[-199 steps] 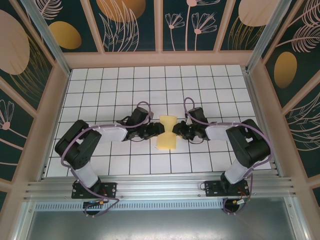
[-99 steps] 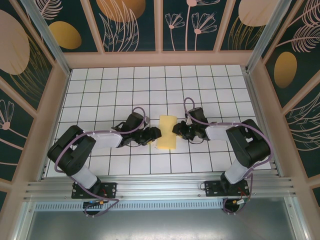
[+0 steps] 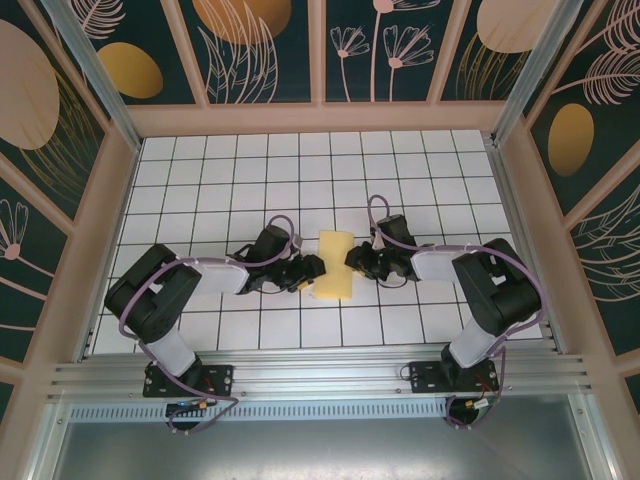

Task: Fold a paper plane with a square sheet of paper (pick it up from the middle)
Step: Fold the triangle a second time at the center of the table.

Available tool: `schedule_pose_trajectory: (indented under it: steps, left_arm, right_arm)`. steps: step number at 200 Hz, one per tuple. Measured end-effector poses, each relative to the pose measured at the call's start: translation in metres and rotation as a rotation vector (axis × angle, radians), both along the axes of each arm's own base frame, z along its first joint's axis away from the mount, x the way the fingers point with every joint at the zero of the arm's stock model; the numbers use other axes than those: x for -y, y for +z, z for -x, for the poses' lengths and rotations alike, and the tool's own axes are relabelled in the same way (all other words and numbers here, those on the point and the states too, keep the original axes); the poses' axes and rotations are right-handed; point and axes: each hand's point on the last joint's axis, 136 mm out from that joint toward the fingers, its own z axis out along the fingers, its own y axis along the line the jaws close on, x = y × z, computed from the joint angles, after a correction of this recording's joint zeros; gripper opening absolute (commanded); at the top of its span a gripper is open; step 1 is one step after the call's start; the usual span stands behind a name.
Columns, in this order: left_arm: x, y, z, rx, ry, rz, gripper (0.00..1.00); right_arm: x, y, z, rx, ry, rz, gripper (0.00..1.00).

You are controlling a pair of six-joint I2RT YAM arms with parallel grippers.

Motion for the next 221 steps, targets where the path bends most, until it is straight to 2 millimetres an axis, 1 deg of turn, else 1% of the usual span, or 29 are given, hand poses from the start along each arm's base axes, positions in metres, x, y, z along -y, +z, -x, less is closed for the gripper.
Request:
schedule_pose_trajectory:
  steps: [57,111,192,221]
  left_arm:
    - [0.010,0.009,-0.002,0.007,-0.014,0.055,0.58]
    - [0.015,0.007,-0.005,-0.007,-0.010,0.081,0.57]
    - [0.031,0.008,-0.025,0.011,-0.006,0.100,0.57]
    - [0.028,0.004,-0.032,0.008,0.008,0.098,0.56]
  right_arm:
    - [0.001,0.000,0.000,0.000,-0.001,0.000,0.32]
    - [0.001,0.000,0.000,0.000,-0.001,0.000,0.32]
    - [0.001,0.000,0.000,0.002,0.002,0.000,0.32]
    - [0.000,0.000,0.000,0.003,0.003,0.000,0.32]
